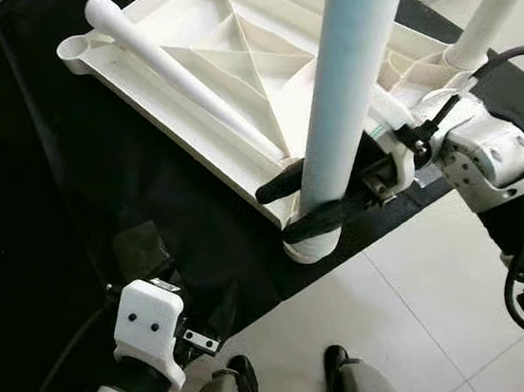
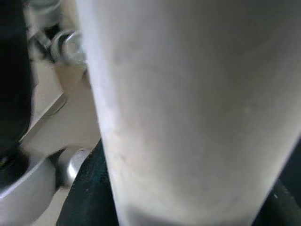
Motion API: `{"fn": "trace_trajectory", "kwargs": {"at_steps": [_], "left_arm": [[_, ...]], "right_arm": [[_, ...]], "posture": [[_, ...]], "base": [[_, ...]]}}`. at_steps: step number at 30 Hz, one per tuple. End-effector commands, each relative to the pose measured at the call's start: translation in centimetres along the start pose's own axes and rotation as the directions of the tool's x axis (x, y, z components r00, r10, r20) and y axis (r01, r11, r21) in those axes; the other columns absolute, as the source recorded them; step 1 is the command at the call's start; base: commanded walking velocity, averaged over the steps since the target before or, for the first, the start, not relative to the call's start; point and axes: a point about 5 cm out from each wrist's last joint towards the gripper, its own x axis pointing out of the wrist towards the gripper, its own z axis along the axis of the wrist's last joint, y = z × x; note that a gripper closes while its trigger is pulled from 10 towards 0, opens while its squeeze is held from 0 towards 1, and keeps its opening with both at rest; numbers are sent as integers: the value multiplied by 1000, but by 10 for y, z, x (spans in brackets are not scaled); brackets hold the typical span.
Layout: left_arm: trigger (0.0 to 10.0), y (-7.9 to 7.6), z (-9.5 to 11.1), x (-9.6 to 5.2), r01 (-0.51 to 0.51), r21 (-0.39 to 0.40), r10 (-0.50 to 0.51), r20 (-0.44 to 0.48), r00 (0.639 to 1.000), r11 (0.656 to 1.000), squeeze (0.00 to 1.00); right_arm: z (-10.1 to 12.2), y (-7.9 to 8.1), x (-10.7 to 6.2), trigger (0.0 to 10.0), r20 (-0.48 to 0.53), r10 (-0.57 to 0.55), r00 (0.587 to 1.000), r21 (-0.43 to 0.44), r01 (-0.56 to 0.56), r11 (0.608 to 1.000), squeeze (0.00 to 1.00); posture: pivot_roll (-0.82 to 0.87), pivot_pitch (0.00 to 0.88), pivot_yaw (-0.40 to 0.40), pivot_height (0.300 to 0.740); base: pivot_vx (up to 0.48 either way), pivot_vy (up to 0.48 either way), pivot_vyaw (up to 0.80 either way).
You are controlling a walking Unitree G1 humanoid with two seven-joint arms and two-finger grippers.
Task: Building children table
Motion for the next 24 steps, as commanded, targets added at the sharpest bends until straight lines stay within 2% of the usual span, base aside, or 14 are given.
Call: {"fn": "trace_trajectory", "kwargs": {"at_steps": [1, 13, 16, 24], "left_arm": [[10000, -2, -4, -2, -6, -4, 6, -13, 1000, 1000, 0], [10000, -5, -3, 0, -9, -7, 9, 2, 1000, 1000, 0], [10000, -6, -3, 0, -11, -8, 11, 6, 1000, 1000, 0], [10000, -6, -3, 0, -9, -9, 9, 8, 1000, 1000, 0]], "right_arm": [[-10, 4, 9, 10000, -26, 55, 998, 35, -54, 998, 0], [-11, 3, 14, 10000, -74, 102, 992, 13, -102, 995, 0], [-11, -3, 7, 10000, -39, 68, 997, 61, -66, 996, 0], [-12, -6, 1, 10000, -1, 51, 999, 116, -51, 992, 0]], "posture": [[-2, 433, 14, 740], [-2, 439, 8, 740], [-1, 445, 7, 740], [1, 450, 14, 740]], "base": [[0, 0, 0], [0, 0, 0], [0, 0, 0], [0, 0, 0]]}}
